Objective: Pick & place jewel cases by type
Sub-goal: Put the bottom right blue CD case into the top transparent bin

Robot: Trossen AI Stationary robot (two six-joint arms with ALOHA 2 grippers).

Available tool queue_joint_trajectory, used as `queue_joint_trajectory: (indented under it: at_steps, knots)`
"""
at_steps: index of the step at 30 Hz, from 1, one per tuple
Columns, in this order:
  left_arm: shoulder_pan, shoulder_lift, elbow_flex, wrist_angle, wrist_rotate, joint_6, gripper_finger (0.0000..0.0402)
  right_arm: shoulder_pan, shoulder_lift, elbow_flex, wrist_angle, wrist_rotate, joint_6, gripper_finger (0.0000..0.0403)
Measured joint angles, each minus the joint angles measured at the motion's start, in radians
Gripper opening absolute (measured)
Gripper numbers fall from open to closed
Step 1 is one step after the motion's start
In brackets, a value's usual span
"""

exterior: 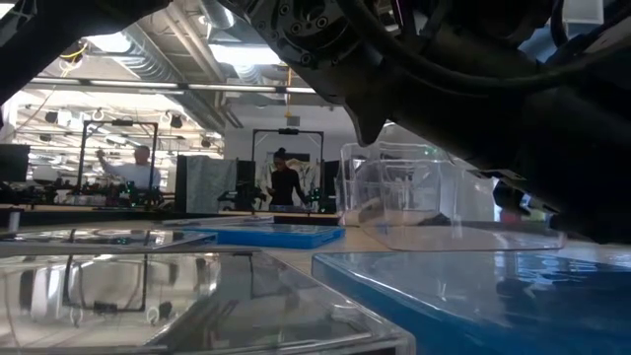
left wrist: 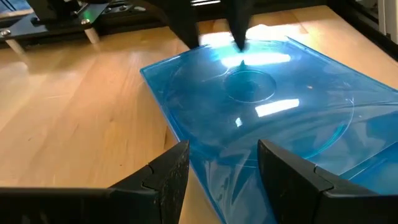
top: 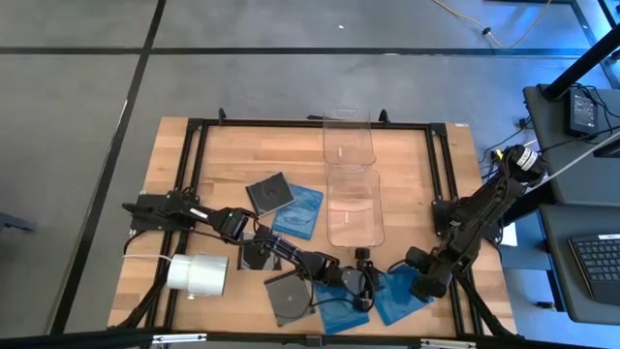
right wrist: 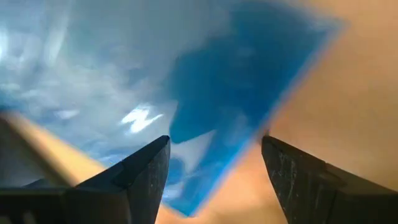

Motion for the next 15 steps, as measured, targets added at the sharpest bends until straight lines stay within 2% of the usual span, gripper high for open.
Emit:
queue_joint_trajectory:
  at_steps: [8, 12, 15]
  knots:
    - [0.000, 0.000, 0.000, -0.007, 0.017, -0.047, 0.0184, 0.002, 0.001, 0.195, -0.347, 0.125, -0.098, 0.0260]
    - [0.000, 0.000, 0.000, -0.017, 0.000, -0.091, 0.0184, 0.011, 0.000, 0.292, -0.406, 0.127, -0.109, 0.0260]
    - [0.000, 0.000, 0.000, -0.021, -0.012, -0.114, 0.0184, 0.023, 0.016, 0.338, -0.385, 0.072, -0.065, 0.0260]
